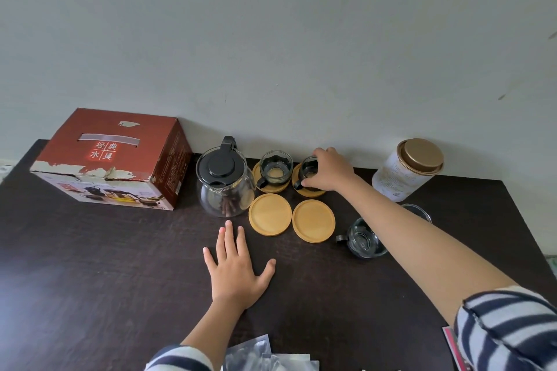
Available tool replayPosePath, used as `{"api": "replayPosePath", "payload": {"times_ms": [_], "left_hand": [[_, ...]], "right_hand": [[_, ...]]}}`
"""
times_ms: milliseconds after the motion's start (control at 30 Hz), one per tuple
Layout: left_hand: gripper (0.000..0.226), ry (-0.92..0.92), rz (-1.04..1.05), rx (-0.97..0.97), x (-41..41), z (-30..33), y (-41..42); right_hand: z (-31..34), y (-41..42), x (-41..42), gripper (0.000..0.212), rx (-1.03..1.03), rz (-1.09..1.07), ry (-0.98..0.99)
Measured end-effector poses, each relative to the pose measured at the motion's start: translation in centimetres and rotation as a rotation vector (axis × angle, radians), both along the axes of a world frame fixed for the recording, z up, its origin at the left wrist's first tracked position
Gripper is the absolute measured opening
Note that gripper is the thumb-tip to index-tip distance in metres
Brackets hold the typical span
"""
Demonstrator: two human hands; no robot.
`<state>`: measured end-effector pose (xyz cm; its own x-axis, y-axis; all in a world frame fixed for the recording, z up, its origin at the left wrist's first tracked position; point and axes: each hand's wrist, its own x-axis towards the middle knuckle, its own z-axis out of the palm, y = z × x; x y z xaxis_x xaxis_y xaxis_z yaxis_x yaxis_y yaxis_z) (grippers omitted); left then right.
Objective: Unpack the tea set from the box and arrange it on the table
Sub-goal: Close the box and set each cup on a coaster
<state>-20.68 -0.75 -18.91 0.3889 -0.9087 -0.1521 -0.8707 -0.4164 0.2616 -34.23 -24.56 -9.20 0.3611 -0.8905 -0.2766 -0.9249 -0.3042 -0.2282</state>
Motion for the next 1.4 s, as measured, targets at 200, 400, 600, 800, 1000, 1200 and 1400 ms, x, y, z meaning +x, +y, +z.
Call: {"api": "replayPosePath", "payload": {"times_ms": [200,400,600,800,1000,1200,1400], "left_hand": [[0.1,-0.004,0.0,0.008,0.0,0.0,0.0],[0.1,-0.007,-0.005,0.031,0.0,0.1,-0.1],[0.101,-0.006,-0.001,0.016,-0.1,0.3,0.0],[0.101,-0.012,0.002,0.025,0.0,0.2,0.0],[0.1,-0.012,0.004,0.027,-0.1,0.2,0.0],[0.099,-0.005,0.006,0.029,-0.1,0.3,0.0],[0.099,0.0,0.01,0.016,-0.1,0.2,-0.1]], "right_hand": [[0.8,0.7,-1.2,0.09,0.031,-0.023,-0.091],[2.6,3.6,-5.1,0.093,0.094,-0.001,-0.066],[3.2,7.7,-10.0,0.114,0.3,0.091,0.315],[1.7,9.1,-10.8,0.095,0.183,0.049,0.268],[2.1,9.1,-9.2,0.077,0.095,0.085,0.166],[3.1,9.0,-3.8,0.083,0.057,0.155,-0.09],[1.5,9.7,2.1,0.075,-0.022,0.244,-0.195]]}}
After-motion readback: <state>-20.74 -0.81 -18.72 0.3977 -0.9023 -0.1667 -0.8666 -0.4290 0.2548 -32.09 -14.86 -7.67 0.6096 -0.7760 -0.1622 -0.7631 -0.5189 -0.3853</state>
